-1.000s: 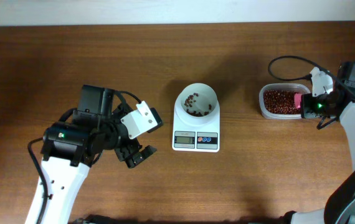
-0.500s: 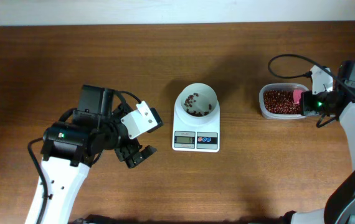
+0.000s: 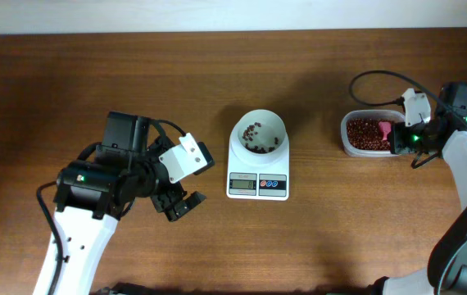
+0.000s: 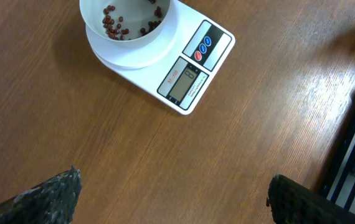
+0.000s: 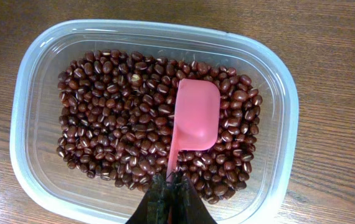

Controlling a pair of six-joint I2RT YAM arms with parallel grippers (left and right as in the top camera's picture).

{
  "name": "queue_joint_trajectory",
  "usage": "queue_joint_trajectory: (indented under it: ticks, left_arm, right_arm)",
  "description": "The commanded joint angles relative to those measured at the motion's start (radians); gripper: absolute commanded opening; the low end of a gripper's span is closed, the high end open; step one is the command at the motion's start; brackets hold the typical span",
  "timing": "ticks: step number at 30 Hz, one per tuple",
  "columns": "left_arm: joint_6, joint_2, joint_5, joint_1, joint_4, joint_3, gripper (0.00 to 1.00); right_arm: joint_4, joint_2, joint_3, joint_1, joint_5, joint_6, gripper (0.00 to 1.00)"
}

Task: Scoop and weigh 50g on scale
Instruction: 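Move the empty scoop back and dip it into the bean tub, then lift the filled scoop out of the bean tub with the right gripper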

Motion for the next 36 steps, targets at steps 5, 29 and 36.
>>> queue_joint_trajectory:
  ticks: [5,29,36]
  left_arm:
    - [-0.009,0.000,0.004,0.004,0.002,-0.002,0.99]
    - [-0.008,0.000,0.004,0.004,0.002,-0.002,0.99]
    - [-0.008,0.000,0.004,0.004,0.002,-0.002,0.99]
  right_arm:
    - [-0.005,0.012,-0.008,-0.003,-0.101,0.004,0.04]
    - [-0.068,0.081,-0.009,-0.004,-0.311,0.060,0.04]
    - [-0.072,0.081,-0.009,-0.119,-0.455,0.090,0.04]
